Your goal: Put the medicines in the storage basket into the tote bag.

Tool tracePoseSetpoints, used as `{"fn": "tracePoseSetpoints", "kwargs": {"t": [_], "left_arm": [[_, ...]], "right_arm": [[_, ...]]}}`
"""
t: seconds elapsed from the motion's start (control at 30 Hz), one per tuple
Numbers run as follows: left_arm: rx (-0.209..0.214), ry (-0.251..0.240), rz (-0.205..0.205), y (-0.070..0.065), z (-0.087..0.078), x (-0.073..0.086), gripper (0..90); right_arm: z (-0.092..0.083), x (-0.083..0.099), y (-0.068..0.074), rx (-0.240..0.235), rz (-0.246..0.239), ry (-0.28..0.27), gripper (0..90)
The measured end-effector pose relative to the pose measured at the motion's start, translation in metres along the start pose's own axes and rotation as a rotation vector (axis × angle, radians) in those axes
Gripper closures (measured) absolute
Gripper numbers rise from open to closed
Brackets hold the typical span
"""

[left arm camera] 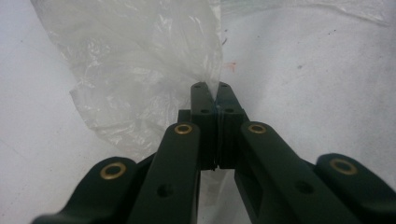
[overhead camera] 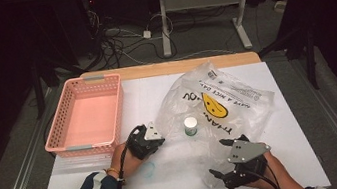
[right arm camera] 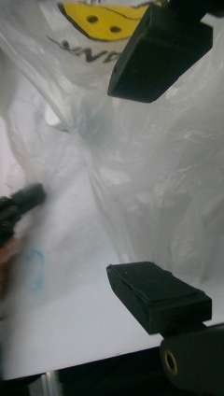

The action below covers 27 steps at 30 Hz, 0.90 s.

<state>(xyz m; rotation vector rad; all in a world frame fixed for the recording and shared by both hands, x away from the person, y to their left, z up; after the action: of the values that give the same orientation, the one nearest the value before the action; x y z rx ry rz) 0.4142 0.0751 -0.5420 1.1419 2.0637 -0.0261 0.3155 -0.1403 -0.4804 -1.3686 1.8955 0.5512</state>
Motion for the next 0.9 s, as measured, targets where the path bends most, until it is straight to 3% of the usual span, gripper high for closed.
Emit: {"fn": "tracePoseSetpoints", "kwargs": {"t": [0.03, 0.1, 0.2, 0.4, 0.47, 0.5, 0.53, 0.63, 0.9], "left_arm": [[-0.001, -0.005, -0.003, 0.000, 0.000, 0.000, 87.0], [-0.002, -0.011, -0.012, 0.000, 0.001, 0.000, 86.9], [-0.004, -0.014, -0.010, 0.000, 0.001, 0.001, 86.9], [-0.010, -0.026, -0.024, -0.001, 0.002, 0.001, 86.8], [-0.019, -0.024, -0.009, -0.001, 0.002, 0.001, 86.8], [-0.020, -0.024, -0.007, -0.001, 0.002, 0.001, 86.8], [-0.018, -0.025, -0.008, -0.001, 0.002, 0.001, 86.8], [-0.021, -0.027, -0.016, -0.001, 0.002, 0.000, 86.9], [-0.046, -0.027, -0.018, -0.001, 0.003, -0.002, 87.1]], "right_arm": [[0.000, 0.000, 0.000, 0.000, 0.000, 0.000, 14.1], [0.007, 0.012, -0.005, -0.030, 0.023, 0.057, 13.9], [0.013, 0.022, -0.013, -0.037, 0.059, 0.081, 20.0], [0.022, 0.041, -0.026, -0.047, 0.073, 0.170, 63.3], [0.023, 0.043, -0.029, -0.051, 0.071, 0.187, 71.4], [0.023, 0.043, -0.029, -0.051, 0.071, 0.187, 71.4], [0.022, 0.043, -0.033, -0.045, 0.059, 0.195, 78.8], [0.019, 0.039, -0.036, -0.039, 0.054, 0.174, 84.4], [0.008, 0.031, -0.037, -0.010, 0.049, 0.107, 86.5]]}}
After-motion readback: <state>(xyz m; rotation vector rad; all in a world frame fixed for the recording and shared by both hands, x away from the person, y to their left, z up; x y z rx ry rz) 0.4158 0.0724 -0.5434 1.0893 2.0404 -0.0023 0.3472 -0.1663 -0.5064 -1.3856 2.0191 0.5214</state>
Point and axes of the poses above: each handheld gripper's, and its own axes: z roughly forward along the jaws, x roughly out of its underside, y roughly to its left, the point moved 8 cm from there along z, roughly forward along the jaws, and after that the axes turned 15 degrees about -x, right-handed, at the moved point
